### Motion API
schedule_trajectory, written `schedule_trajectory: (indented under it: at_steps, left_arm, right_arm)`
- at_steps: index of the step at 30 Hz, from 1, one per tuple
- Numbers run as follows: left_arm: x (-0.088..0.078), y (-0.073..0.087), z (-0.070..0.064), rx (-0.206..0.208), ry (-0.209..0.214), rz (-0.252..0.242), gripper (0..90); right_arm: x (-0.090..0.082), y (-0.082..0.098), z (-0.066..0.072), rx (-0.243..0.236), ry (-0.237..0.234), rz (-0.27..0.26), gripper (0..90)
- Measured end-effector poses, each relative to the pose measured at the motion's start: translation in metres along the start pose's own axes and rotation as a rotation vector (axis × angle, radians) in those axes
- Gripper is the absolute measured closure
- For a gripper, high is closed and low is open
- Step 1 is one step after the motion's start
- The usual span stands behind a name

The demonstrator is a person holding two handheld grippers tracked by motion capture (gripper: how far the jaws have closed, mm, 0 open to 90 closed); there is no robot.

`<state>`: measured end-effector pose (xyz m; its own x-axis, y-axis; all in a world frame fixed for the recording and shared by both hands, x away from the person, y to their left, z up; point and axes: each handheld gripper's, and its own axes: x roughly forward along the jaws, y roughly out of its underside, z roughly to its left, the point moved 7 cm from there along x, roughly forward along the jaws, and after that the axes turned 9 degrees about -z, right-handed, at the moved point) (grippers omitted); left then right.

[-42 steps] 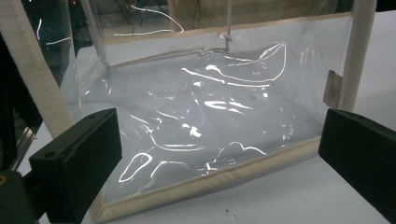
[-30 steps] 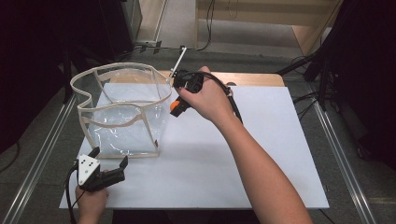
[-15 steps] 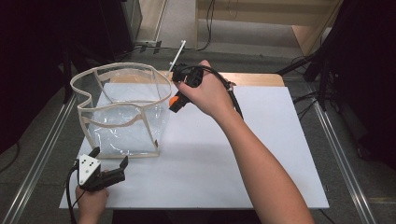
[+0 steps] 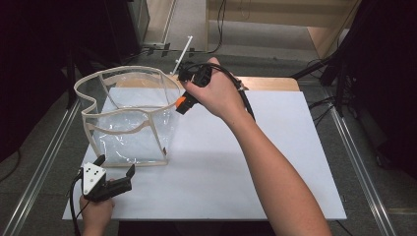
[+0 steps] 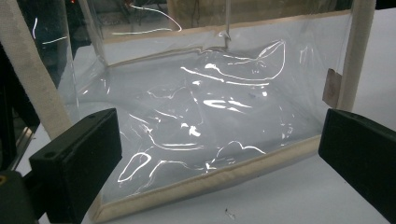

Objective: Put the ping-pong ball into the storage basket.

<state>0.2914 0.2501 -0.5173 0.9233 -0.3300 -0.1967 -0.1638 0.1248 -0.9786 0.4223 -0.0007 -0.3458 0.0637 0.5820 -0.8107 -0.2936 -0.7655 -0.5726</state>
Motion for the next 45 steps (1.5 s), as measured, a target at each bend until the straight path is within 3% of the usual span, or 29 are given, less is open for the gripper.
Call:
schedule_trajectory:
  at_steps: [31,45]
  left_arm:
    - [0.001,0.0,0.0,0.01,0.001,0.003,0.0]
    - [0.001,0.001,-0.001,0.015,0.003,0.008,0.0]
  right_arm:
    - [-0.012,-0.026,-0.008,-0.008,0.005,0.011,48.2]
    - [-0.006,-0.028,-0.012,-0.008,-0.004,0.017,48.2]
